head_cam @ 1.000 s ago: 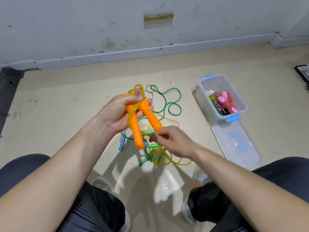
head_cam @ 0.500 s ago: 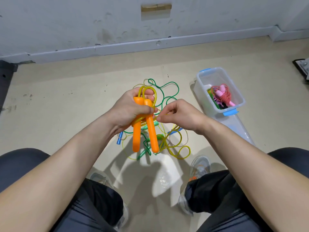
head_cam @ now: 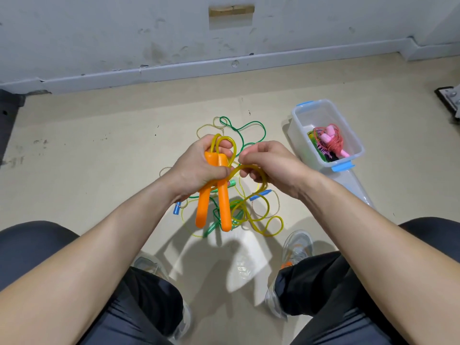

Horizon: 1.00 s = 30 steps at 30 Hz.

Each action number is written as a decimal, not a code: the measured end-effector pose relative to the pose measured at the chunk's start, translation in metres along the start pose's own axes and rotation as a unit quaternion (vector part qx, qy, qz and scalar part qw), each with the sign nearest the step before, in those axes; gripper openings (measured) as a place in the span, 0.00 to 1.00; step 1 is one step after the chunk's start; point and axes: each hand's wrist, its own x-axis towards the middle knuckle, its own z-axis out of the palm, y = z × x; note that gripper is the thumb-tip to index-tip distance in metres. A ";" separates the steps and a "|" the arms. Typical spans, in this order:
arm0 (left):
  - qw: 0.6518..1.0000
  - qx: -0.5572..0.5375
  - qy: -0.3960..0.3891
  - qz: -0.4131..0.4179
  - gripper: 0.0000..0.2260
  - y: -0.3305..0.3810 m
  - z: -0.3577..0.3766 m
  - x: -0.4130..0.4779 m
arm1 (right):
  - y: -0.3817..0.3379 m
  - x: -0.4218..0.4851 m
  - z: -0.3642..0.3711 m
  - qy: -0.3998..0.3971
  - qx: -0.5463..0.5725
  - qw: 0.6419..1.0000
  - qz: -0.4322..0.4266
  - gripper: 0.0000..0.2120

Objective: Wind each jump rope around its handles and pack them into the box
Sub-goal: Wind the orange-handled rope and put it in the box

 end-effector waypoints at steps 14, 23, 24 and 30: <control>0.975 0.185 -0.120 0.034 0.20 0.010 0.000 -0.013 | 0.010 0.000 -0.007 -0.112 -0.016 0.994 -0.003 0.05; 0.984 0.168 -0.063 0.005 0.22 0.009 -0.002 -0.011 | 0.011 -0.002 0.003 -0.041 0.001 0.998 -0.037 0.23; 0.983 0.176 -0.056 0.006 0.22 0.008 -0.001 -0.011 | 0.011 -0.002 0.003 -0.035 -0.005 0.998 -0.042 0.21; 0.978 0.208 -0.030 -0.009 0.19 0.002 0.002 -0.008 | 0.012 -0.002 0.006 0.006 -0.028 0.998 -0.049 0.14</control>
